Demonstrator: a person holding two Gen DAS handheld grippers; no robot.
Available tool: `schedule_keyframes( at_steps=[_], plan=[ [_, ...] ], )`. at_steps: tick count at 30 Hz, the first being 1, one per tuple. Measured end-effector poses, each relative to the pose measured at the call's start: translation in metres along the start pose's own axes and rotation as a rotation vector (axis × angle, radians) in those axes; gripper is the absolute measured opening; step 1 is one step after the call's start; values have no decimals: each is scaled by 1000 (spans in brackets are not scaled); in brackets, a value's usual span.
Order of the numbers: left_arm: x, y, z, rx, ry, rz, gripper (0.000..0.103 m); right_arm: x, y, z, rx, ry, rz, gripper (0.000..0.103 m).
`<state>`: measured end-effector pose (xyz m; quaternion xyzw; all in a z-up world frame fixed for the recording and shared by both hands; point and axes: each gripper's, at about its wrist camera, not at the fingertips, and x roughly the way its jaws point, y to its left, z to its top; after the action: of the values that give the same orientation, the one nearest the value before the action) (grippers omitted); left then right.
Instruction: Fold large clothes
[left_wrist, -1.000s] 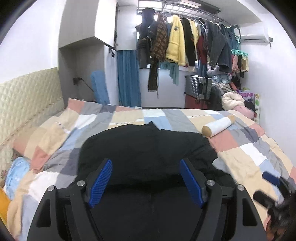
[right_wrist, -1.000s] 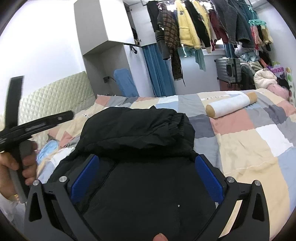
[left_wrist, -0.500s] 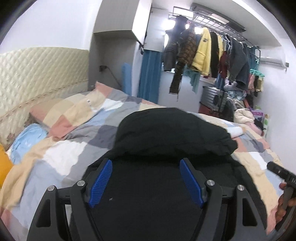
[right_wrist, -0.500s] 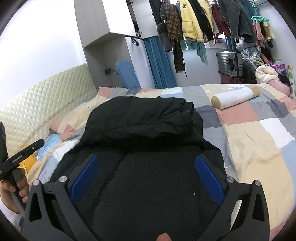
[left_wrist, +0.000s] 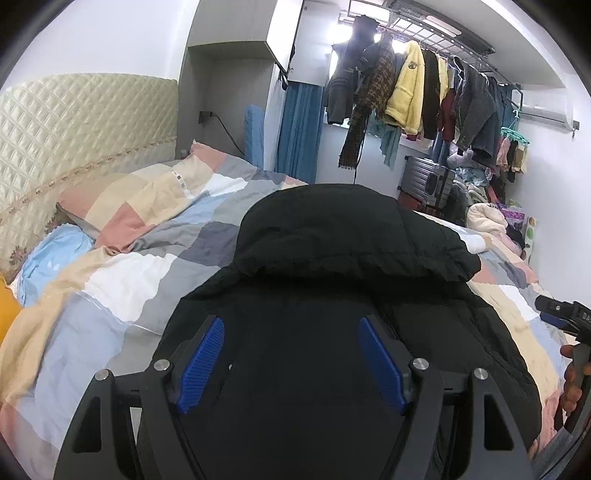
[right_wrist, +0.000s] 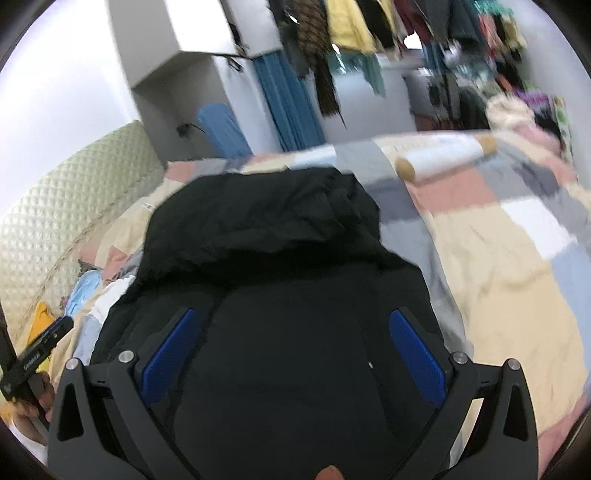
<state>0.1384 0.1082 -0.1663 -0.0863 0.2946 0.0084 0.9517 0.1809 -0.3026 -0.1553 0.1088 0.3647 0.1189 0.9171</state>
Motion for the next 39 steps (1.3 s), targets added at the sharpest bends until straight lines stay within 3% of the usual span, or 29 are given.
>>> schedule_keyframes(
  at_steps=[6, 11, 14, 20, 23, 29, 33, 39],
  plan=[
    [7, 3, -5, -23, 41, -12, 75, 14, -25, -3, 43, 132, -75, 95],
    [14, 6, -4, -62, 70, -57, 75, 27, -31, 3, 91, 172, -25, 83],
    [29, 10, -1, -92, 92, -46, 75, 34, -24, 14, 109, 157, 47, 82],
    [84, 25, 16, -148, 166, -33, 75, 62, -11, 36, 134, 139, 117, 71],
    [110, 41, 23, -226, 178, -83, 75, 80, -16, 48, 205, 133, 154, 68],
    [164, 80, 38, -480, 179, -232, 75, 111, -33, 67, 300, 110, 206, 68],
    [205, 104, 28, -661, 222, -319, 75, 128, -46, 71, 332, 90, 215, 68],
    [242, 113, 23, -771, 229, -398, 75, 156, -66, 70, 416, 105, 261, 68]
  ],
)
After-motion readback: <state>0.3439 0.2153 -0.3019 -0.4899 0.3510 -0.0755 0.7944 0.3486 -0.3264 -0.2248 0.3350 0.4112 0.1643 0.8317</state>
